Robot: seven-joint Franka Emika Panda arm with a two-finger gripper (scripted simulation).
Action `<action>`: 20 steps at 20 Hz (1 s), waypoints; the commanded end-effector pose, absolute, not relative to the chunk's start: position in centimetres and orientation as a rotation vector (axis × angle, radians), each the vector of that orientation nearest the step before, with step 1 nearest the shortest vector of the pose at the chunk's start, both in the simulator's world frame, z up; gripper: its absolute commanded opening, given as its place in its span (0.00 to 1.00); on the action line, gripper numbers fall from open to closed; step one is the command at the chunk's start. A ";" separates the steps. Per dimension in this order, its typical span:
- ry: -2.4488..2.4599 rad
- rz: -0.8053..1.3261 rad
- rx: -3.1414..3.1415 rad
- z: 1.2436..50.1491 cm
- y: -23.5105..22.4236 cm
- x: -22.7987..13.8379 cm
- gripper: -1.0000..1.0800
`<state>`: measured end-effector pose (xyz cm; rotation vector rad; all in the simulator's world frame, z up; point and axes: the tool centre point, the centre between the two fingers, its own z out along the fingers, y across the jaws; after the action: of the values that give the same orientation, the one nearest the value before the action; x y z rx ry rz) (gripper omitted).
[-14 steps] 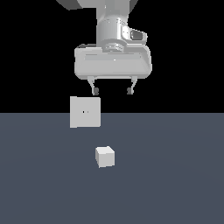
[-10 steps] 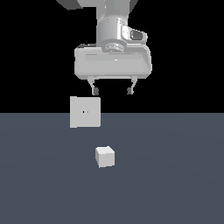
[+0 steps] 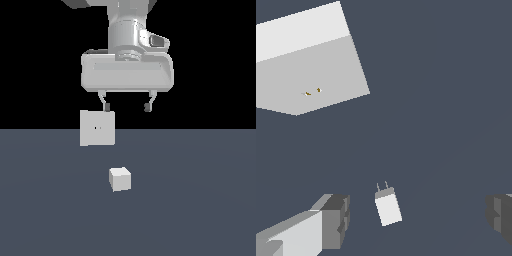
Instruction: Plug the charger into the wall socket.
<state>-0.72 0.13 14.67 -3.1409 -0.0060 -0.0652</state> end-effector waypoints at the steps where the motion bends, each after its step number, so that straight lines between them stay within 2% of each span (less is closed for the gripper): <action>1: -0.034 -0.090 -3.138 14.2 0.3 -1.2 0.96; 20: -0.346 -0.373 -3.069 8.7 1.3 -6.2 0.96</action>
<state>-5.82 1.22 9.11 -3.0760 -0.3228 -0.3501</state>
